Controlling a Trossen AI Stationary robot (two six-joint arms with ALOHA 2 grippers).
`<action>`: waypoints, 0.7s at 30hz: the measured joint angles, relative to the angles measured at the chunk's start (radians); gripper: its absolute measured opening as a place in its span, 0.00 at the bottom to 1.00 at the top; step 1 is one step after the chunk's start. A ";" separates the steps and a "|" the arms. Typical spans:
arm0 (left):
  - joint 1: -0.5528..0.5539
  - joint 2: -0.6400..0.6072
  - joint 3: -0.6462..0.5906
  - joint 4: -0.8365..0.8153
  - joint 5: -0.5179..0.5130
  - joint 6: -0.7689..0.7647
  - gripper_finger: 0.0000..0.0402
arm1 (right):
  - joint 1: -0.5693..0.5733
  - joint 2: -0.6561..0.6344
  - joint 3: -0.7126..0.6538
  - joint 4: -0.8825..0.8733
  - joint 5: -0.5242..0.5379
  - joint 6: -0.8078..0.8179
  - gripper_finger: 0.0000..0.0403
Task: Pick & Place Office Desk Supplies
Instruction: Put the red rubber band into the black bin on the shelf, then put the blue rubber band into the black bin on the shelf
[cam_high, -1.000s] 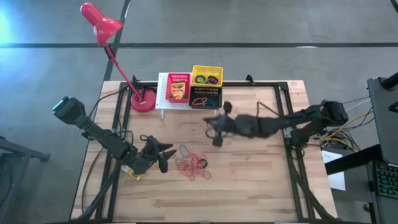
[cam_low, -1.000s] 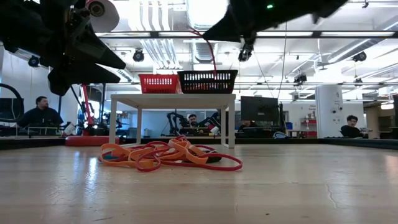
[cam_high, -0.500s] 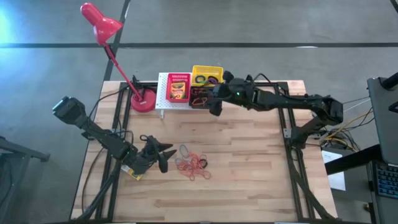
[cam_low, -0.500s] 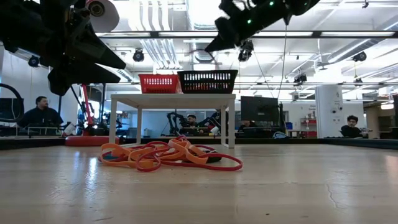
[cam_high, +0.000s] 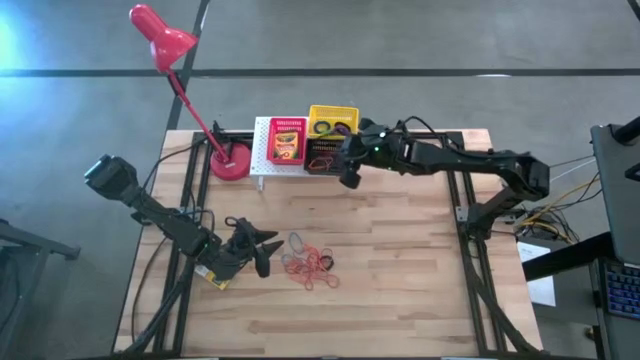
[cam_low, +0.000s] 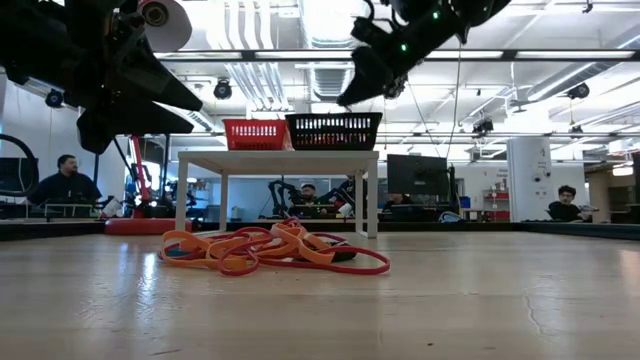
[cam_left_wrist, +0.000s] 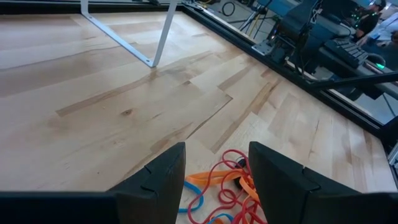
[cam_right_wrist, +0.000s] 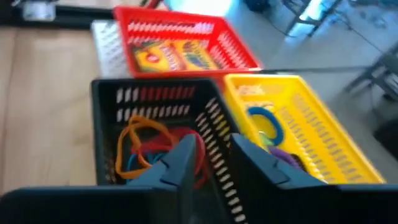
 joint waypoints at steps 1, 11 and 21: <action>0.000 0.000 0.000 0.000 0.000 0.000 0.45 | 0.000 -0.002 0.016 -0.024 0.018 0.021 0.26; 0.000 0.000 0.000 0.001 0.000 0.000 0.45 | 0.148 -0.012 0.108 -0.186 0.030 0.097 0.37; 0.000 0.000 0.000 0.005 0.001 0.000 0.45 | 0.464 0.006 -0.091 -0.101 0.029 0.221 0.31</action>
